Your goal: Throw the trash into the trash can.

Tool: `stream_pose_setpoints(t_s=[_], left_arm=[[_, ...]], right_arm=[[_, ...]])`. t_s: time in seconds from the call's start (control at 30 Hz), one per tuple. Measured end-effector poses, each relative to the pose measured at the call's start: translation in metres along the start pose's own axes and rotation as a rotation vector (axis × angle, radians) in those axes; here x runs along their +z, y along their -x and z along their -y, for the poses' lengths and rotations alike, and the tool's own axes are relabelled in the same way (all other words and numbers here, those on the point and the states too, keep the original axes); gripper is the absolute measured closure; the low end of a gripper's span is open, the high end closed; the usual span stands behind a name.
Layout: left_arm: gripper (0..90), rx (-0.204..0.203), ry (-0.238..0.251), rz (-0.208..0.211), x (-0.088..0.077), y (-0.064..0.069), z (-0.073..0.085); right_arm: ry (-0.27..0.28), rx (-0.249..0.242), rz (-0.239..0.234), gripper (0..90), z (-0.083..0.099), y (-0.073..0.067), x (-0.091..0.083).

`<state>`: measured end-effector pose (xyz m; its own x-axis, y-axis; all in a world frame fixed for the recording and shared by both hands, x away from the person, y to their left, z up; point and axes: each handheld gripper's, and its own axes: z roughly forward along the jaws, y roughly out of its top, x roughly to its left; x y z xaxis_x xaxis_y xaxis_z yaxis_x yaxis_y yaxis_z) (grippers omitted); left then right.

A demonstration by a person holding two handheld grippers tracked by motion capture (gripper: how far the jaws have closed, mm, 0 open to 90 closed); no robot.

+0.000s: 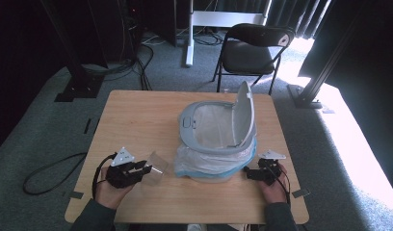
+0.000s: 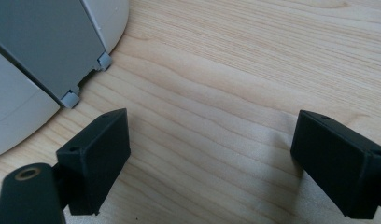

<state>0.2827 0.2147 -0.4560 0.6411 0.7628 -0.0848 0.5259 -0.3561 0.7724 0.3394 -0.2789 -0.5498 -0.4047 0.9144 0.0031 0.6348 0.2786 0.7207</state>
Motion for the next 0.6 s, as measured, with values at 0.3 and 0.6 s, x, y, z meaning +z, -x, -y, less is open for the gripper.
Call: stream_pose_setpoints(t_s=[0.3, 0.6], left_arm=[[82.2, -0.002, -0.017, -0.022, 0.008, -0.007, -0.003], [83.7, 0.015, -0.016, -0.036, 0.011, -0.008, -0.007]], right_arm=[[0.000, 0.000, 0.000, 11.0, 0.000, 0.000, 0.000], [0.000, 0.000, 0.000, 11.1, 0.000, 0.000, 0.000]])
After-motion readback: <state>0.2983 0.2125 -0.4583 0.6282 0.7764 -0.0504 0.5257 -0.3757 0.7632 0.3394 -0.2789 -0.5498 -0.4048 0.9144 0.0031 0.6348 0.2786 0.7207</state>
